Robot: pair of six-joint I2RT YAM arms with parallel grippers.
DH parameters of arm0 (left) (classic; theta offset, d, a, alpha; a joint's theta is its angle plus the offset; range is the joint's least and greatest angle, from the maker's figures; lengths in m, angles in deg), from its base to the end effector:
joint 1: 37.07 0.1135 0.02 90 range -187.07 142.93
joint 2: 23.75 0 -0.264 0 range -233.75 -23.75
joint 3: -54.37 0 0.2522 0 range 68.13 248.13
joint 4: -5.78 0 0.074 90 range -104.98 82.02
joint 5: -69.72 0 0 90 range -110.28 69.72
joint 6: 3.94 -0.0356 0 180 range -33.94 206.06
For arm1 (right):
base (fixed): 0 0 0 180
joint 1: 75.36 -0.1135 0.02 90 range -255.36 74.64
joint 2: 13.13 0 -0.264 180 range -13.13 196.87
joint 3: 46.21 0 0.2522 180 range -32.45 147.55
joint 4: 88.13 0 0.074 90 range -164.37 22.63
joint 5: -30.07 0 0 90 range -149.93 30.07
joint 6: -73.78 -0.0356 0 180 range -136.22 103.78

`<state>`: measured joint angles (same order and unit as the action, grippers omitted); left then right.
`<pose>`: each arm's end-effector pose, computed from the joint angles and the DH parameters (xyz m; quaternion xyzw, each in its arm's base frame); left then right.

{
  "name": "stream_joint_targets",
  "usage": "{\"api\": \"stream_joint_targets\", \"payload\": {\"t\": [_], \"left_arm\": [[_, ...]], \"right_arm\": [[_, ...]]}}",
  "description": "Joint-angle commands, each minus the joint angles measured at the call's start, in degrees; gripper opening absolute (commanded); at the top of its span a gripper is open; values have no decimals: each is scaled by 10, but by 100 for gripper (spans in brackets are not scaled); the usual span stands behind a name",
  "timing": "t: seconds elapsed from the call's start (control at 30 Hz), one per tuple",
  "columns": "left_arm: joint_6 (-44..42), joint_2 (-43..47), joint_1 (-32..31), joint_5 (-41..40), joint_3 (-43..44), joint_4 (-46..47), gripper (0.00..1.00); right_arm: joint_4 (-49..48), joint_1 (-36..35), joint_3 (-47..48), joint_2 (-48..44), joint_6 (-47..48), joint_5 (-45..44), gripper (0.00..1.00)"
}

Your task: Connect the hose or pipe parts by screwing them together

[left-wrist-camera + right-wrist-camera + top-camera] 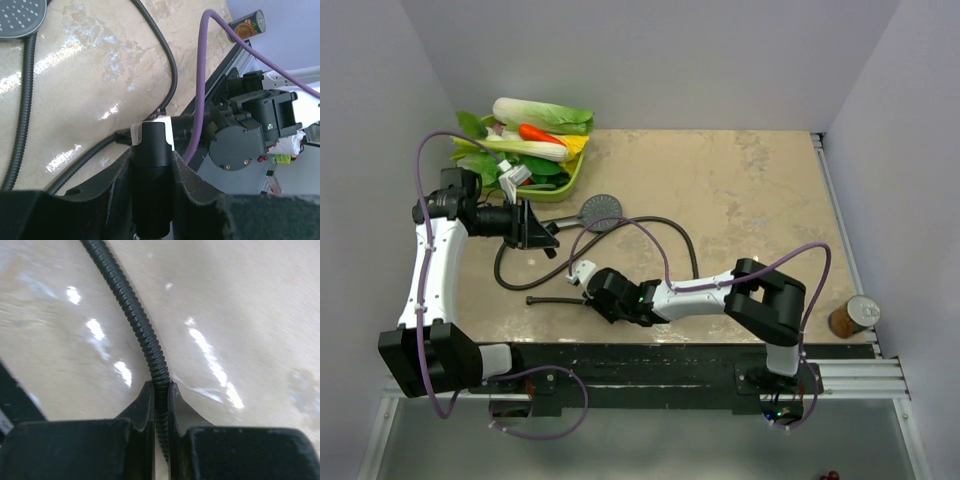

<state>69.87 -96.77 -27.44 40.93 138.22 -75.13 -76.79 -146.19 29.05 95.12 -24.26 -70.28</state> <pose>0.2238 0.0063 0.3277 0.1364 0.8413 -0.4555 0.2571 0.1348 0.3683 0.1507 -0.4483 0.8017 0.1813 0.3513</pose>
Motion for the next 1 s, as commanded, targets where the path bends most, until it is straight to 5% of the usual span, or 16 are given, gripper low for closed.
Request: {"api": "stream_joint_targets", "payload": {"t": [0.0,0.3,0.33,0.37,0.47,0.63,0.97], "left_arm": [[-19,2,4,33,43,-2,0],[-21,5,4,36,37,10,0],[-23,5,5,40,37,9,0],[-24,4,5,41,35,8,0],[-26,5,4,43,28,11,0],[-30,4,5,47,22,11,0],[-32,5,5,46,24,10,0]], "right_arm": [[105,13,-14,-35,-26,-65,0],[262,24,-68,-147,-129,-115,4],[267,24,-65,-153,-125,-114,19],[261,24,-58,-163,-117,-112,54],[198,24,-45,-181,-68,-89,98],[119,52,32,-103,25,-55,98],[-71,82,62,-7,56,25,78]]}}
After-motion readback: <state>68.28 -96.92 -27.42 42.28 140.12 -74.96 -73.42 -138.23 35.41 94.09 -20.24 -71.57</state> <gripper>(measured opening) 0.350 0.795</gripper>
